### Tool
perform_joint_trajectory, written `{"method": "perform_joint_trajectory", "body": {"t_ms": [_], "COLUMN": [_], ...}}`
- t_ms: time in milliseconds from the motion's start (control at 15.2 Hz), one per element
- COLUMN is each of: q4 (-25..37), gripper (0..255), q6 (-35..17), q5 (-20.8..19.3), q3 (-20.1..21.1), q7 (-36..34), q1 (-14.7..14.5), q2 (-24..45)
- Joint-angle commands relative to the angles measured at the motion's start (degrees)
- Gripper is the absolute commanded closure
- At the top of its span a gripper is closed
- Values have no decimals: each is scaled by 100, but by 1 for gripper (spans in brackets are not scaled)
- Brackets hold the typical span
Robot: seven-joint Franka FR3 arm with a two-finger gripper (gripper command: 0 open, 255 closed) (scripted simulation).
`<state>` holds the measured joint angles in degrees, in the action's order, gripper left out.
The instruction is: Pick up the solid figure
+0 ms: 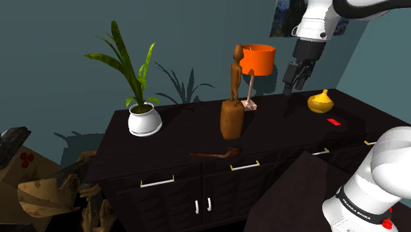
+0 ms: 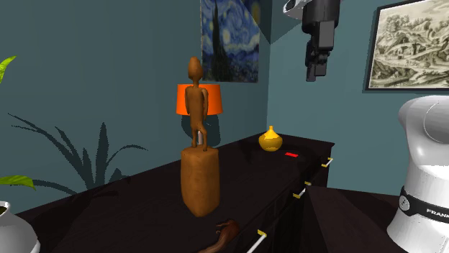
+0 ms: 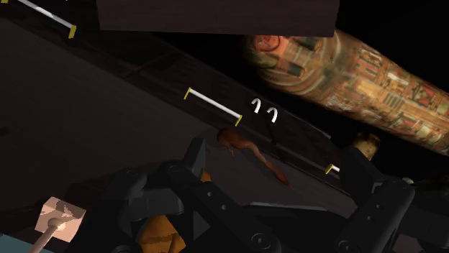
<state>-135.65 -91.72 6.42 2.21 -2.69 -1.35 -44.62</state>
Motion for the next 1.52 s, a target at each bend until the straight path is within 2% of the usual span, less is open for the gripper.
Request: {"method": "perform_joint_trajectory", "body": {"t_ms": [0,528,924,1188,1452], "q4": [0,-778,-915,-769,-409], "gripper": [0,0,0,0,0], "q6": [0,-2428,-4169,-5170,-5912], "q5": [0,-438,-1092,-1870,-3126], "q3": [0,561,1053,1486,2044], "q7": [0,-698,-1515,-2343,-3561], "q1": [0,388,941,1536,2349], "q2": [0,620,1504,2216,2971]}}
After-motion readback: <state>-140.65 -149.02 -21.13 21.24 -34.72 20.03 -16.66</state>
